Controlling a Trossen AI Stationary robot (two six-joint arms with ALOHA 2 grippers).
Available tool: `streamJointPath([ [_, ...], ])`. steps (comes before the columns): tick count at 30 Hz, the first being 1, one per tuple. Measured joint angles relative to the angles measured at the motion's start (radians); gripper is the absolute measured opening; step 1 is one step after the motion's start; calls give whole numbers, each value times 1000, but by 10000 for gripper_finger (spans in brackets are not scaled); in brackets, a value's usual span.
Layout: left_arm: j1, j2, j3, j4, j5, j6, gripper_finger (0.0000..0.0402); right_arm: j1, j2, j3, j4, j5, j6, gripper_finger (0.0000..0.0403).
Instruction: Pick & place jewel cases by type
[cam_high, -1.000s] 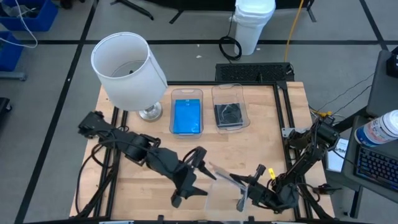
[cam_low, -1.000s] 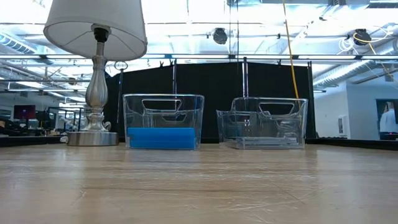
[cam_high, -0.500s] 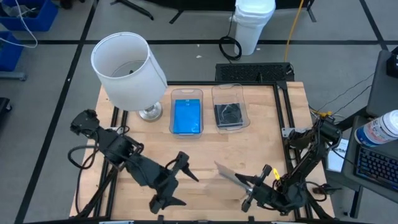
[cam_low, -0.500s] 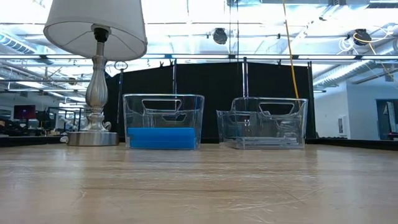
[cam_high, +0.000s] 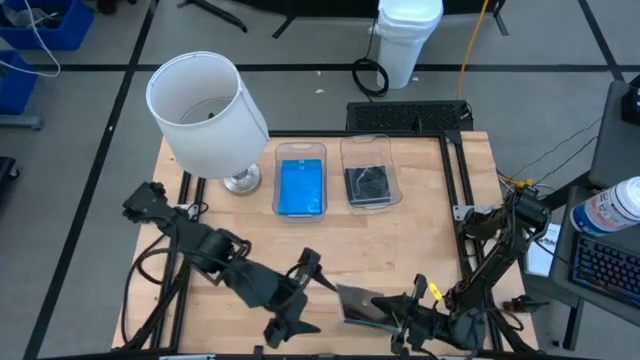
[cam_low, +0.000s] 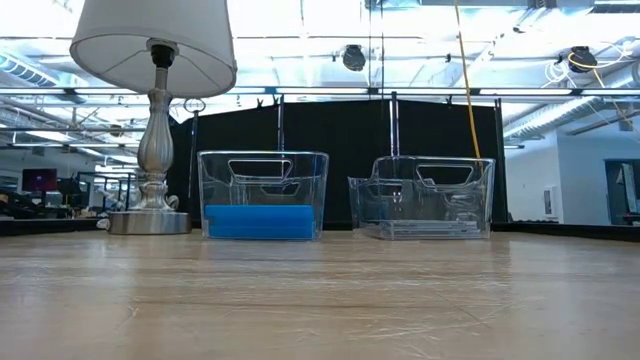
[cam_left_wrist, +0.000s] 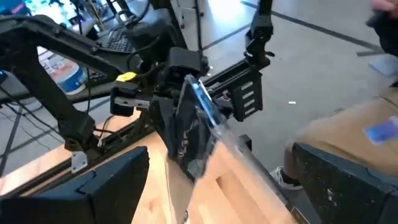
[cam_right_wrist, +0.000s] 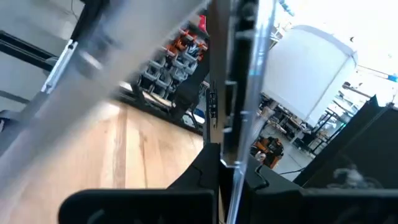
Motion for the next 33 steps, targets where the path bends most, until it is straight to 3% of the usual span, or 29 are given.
streamJointPath([
  [6, 37, 21, 0, 31, 11, -71, 391, -34, 0, 0, -66, -4, 45, 0],
  [13, 84, 85, -2, 35, 120, -112, 390, -62, 0, 0, -46, -79, -30, 0],
  [20, 98, 118, -2, 26, 118, -116, 390, -67, -2, 0, -39, -81, -36, 0],
  [33, 99, 119, -1, 7, 118, 52, 385, -67, -2, 0, -40, -130, -70, 6],
])
